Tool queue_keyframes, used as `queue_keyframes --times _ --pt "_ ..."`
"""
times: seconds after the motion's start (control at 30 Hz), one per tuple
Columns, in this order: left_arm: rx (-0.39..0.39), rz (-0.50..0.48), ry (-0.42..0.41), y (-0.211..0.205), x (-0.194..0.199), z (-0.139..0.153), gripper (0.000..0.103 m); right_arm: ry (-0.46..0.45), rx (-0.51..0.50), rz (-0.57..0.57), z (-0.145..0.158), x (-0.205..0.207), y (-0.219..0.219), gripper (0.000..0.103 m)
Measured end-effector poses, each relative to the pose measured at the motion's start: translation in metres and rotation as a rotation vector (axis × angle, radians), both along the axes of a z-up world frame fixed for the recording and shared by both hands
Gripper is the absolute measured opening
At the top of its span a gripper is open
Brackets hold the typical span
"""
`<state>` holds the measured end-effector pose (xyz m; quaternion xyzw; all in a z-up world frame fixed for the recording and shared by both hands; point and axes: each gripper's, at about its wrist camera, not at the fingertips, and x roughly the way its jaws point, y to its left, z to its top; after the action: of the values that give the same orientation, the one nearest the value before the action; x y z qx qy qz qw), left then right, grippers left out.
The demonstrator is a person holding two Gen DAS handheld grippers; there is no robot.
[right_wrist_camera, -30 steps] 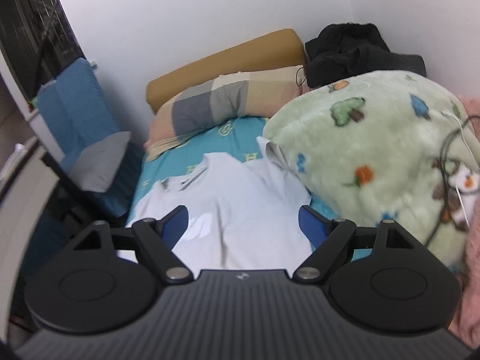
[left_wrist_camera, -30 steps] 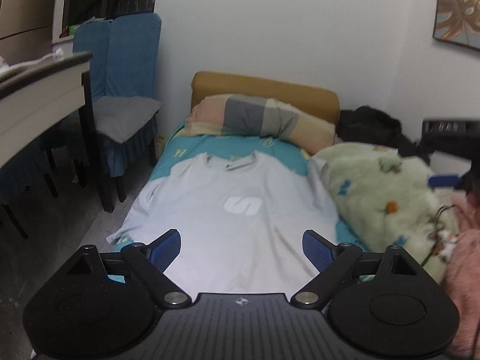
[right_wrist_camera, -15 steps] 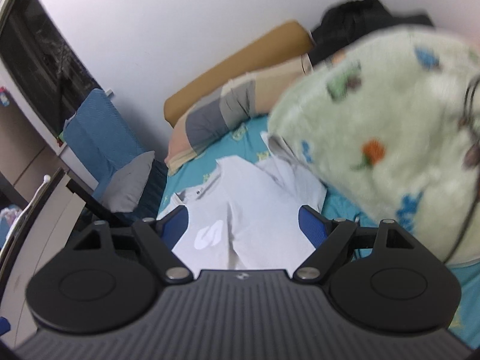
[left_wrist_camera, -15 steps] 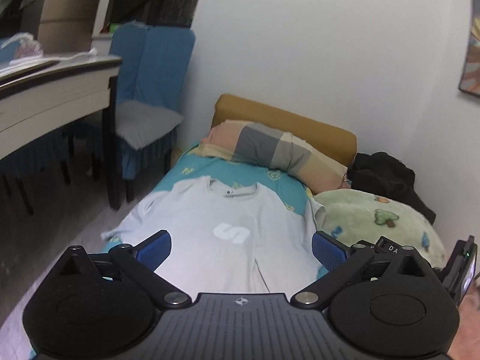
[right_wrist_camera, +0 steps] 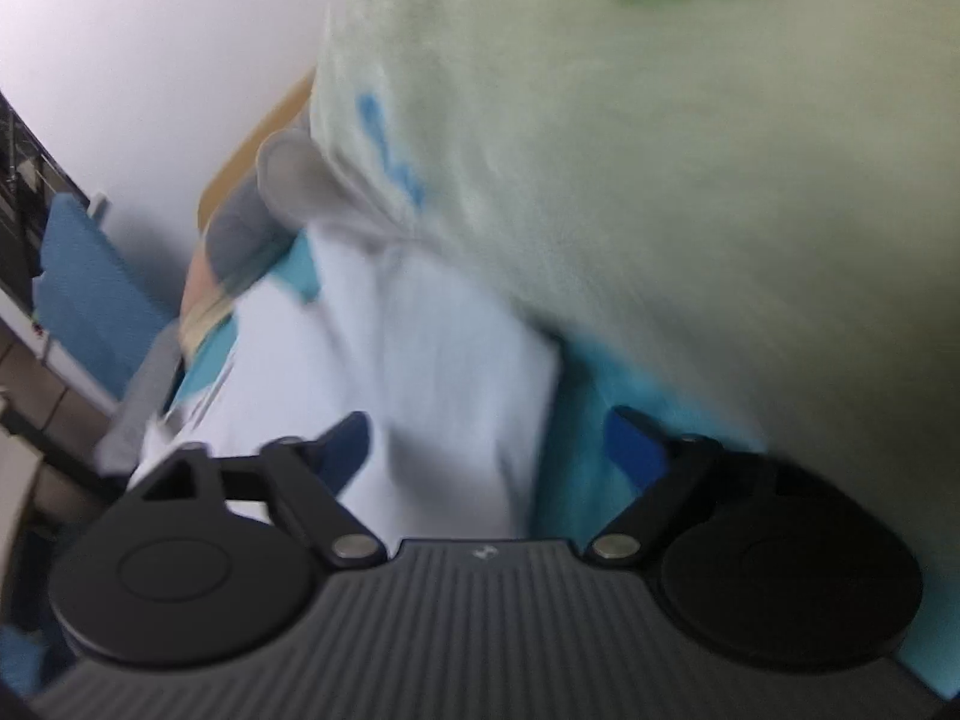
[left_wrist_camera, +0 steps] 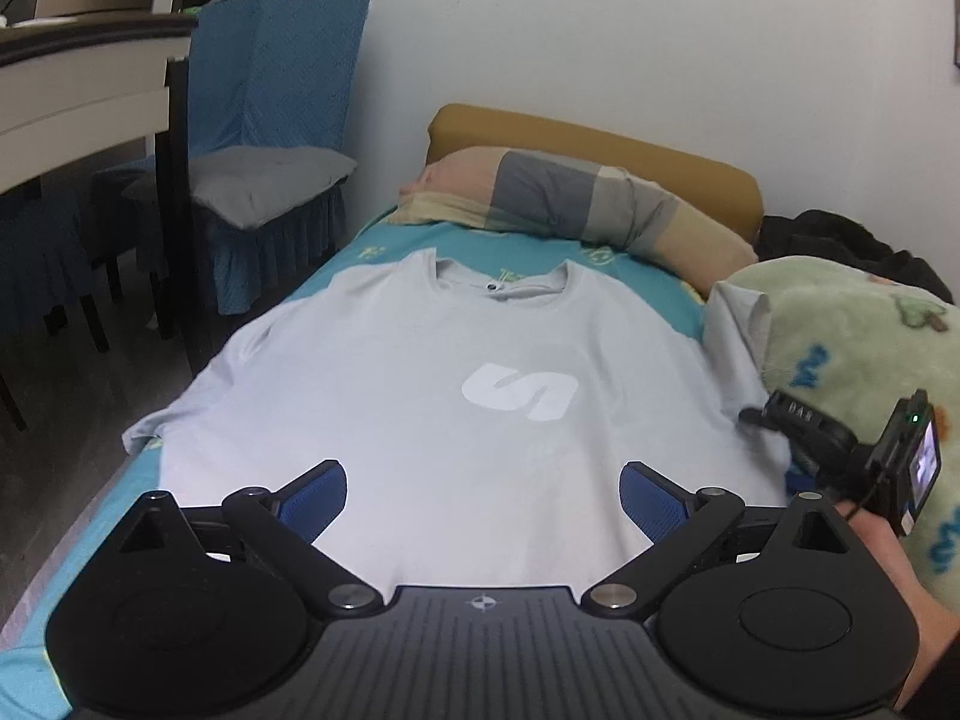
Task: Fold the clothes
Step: 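Grasp the white T-shirt sleeve with the right gripper and fold it across the body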
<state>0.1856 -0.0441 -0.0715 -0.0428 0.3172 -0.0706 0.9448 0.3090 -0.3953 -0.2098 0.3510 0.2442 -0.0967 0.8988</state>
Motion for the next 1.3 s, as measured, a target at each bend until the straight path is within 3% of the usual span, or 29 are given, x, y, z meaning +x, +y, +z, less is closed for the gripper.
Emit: queue_keyframes --times 0.13,0.17,0.2,0.23,0.27,0.33,0.43,0.6,0.73,0.83,1.03,1.1,1.17,1.23,1.3 --pt "-0.018 -0.010 0.032 0.001 0.018 -0.010 0.099 -0.052 0.022 0.050 0.004 0.041 0.002 0.098" --pt "-0.024 -0.012 0.036 0.003 0.021 -0.011 0.099 -0.058 0.019 0.062 0.005 0.051 0.004 0.094" --pt "-0.028 -0.012 0.036 0.005 0.022 -0.011 0.099 -0.047 0.003 0.077 0.008 0.061 0.008 0.083" --pt "-0.032 -0.009 0.035 0.008 0.023 -0.010 0.099 -0.034 -0.016 0.092 0.011 0.070 0.012 0.054" --pt "-0.035 -0.004 0.033 0.011 0.023 -0.008 0.099 -0.031 -0.051 0.083 0.020 0.075 0.019 0.032" --pt "-0.043 0.009 0.021 0.018 0.022 -0.002 0.099 -0.029 -0.127 0.057 0.040 0.081 0.033 0.013" --pt "-0.063 0.031 -0.005 0.036 0.017 0.012 0.099 -0.044 -0.258 0.025 0.075 0.086 0.058 0.012" --pt "-0.084 0.085 -0.076 0.076 0.008 0.041 0.099 -0.144 -0.585 0.029 0.157 0.078 0.127 0.012" --pt "-0.106 0.162 -0.072 0.109 0.009 0.046 0.099 -0.145 -0.785 0.088 0.182 0.081 0.196 0.012" --pt "-0.138 0.207 -0.023 0.128 0.013 0.042 0.099 -0.097 -0.784 0.164 0.171 0.092 0.239 0.012" --pt "-0.108 0.181 0.022 0.139 0.016 0.030 0.099 0.071 -0.643 0.265 0.104 0.120 0.280 0.015" --pt "-0.099 0.151 0.032 0.136 0.018 0.025 0.099 0.088 -0.583 0.299 0.091 0.123 0.279 0.028" --pt "-0.103 0.136 0.049 0.131 0.022 0.020 0.099 0.093 -0.560 0.304 0.091 0.114 0.278 0.071" --pt "-0.096 0.120 0.049 0.124 0.022 0.020 0.099 0.074 -0.530 0.322 0.100 0.092 0.274 0.081" --pt "-0.087 0.103 0.048 0.117 0.020 0.020 0.099 0.062 -0.516 0.341 0.114 0.063 0.271 0.081"
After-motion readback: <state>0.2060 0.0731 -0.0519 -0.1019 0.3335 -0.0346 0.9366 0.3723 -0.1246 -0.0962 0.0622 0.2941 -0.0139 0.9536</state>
